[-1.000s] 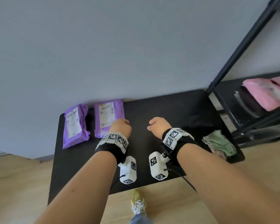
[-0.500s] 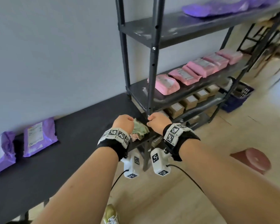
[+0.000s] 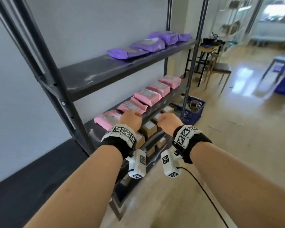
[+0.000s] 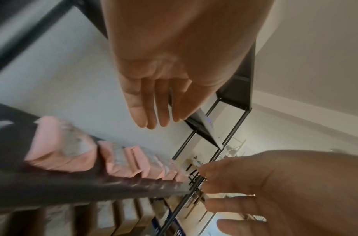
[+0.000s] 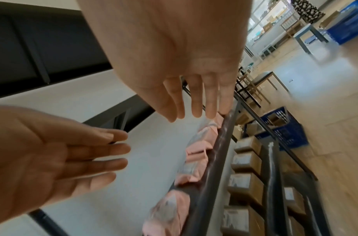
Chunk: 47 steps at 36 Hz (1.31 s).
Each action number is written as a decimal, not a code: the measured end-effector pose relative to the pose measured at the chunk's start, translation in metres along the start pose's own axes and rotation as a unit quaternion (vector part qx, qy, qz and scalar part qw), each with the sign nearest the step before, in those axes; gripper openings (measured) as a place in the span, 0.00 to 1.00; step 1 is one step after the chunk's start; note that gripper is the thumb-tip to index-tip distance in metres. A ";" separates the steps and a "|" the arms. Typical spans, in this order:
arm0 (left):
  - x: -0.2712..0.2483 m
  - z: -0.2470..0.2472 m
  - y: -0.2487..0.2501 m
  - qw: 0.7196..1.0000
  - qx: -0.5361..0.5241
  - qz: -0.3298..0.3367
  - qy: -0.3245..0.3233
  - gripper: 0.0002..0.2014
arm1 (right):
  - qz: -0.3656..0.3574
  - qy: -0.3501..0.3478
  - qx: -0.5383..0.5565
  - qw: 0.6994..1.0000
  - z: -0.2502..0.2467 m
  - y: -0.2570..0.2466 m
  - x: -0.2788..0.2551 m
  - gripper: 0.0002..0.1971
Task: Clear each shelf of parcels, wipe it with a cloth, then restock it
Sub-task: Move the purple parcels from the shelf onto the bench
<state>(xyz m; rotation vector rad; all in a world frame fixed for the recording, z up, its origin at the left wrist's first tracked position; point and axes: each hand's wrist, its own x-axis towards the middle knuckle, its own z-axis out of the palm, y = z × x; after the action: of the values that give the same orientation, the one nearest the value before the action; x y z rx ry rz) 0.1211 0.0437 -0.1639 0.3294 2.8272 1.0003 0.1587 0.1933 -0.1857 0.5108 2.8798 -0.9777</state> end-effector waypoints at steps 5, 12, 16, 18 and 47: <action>0.075 -0.018 0.050 0.997 -0.044 0.024 0.054 0.15 | -0.007 0.042 0.032 0.999 -0.052 -0.010 0.063 0.16; 0.164 -0.056 0.100 0.985 -0.102 0.040 0.130 0.15 | -0.062 0.104 0.071 0.990 -0.113 -0.044 0.139 0.17; 0.195 -0.085 0.112 0.991 -0.071 0.030 0.113 0.15 | -0.095 0.125 0.085 0.984 -0.136 -0.065 0.173 0.14; 0.204 -0.102 0.115 0.993 0.036 0.031 0.110 0.15 | -0.124 0.126 0.086 0.981 -0.147 -0.078 0.191 0.14; 0.307 -0.110 0.110 0.909 -0.215 -0.278 0.223 0.22 | -0.285 -0.118 -0.174 0.935 -0.180 -0.160 0.369 0.12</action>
<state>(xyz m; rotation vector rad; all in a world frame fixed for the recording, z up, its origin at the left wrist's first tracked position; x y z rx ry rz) -0.1794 0.1355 -0.0228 -0.7997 2.6495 1.6364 -0.2327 0.2894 -0.0078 -0.4590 2.9150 -0.4841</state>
